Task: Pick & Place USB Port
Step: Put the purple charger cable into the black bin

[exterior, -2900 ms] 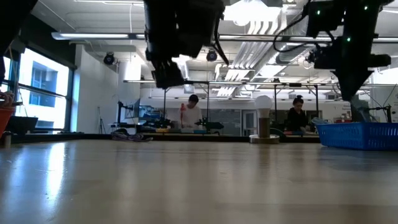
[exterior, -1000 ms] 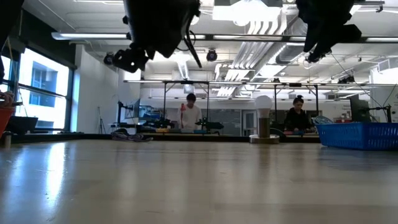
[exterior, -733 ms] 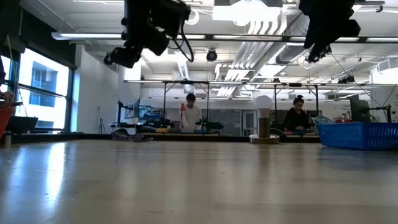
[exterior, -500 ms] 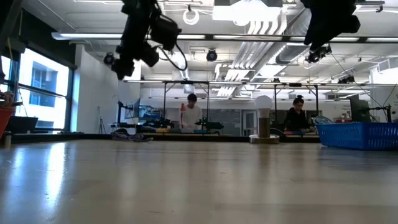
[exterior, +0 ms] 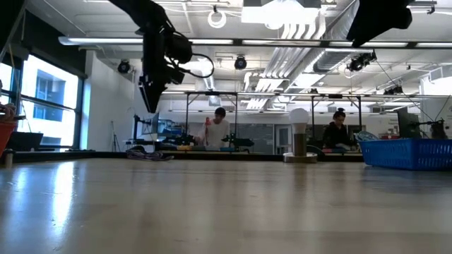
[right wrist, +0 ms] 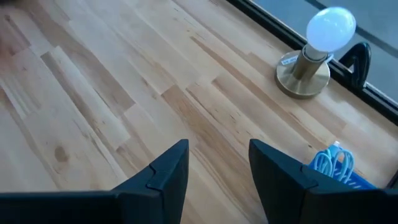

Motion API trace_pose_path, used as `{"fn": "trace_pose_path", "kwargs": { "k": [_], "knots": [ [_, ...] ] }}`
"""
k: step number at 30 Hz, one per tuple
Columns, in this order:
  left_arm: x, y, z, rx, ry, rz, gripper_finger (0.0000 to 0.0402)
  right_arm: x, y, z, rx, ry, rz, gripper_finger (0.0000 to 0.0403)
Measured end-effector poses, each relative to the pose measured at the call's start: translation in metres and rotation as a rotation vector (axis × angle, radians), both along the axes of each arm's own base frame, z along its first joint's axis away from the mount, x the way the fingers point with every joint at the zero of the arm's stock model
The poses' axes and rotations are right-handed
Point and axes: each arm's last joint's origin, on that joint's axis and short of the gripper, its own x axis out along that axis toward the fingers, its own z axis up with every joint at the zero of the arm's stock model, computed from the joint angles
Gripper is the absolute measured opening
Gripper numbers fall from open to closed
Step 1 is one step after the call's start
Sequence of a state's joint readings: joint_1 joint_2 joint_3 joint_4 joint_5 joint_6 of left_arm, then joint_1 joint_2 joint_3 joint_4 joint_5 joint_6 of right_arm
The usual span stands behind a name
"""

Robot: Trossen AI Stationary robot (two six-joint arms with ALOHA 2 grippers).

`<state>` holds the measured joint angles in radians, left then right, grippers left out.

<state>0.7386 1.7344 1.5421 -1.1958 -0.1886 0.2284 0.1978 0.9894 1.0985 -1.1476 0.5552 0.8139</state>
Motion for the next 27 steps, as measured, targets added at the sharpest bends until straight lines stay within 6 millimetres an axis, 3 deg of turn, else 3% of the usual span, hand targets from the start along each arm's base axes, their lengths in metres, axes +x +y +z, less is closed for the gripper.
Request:
{"fn": "trace_pose_path", "kwargs": {
  "k": [6, 15, 27],
  "knots": [
    [-0.004, -0.001, -0.014, 0.006, 0.107, -0.161, 0.0201, -0.001, 0.006, 0.0, -0.012, -0.015, 0.009, 0.016],
    [-0.014, -0.012, -0.057, -0.122, 0.223, -0.467, 0.0201, -0.002, 0.013, 0.0, 0.032, -0.05, -0.005, 0.016],
    [-0.001, -0.002, -0.063, -0.002, 0.085, -0.551, 0.0201, -0.001, 0.014, 0.002, 0.006, -0.096, -0.036, 0.016]
  ]
}}
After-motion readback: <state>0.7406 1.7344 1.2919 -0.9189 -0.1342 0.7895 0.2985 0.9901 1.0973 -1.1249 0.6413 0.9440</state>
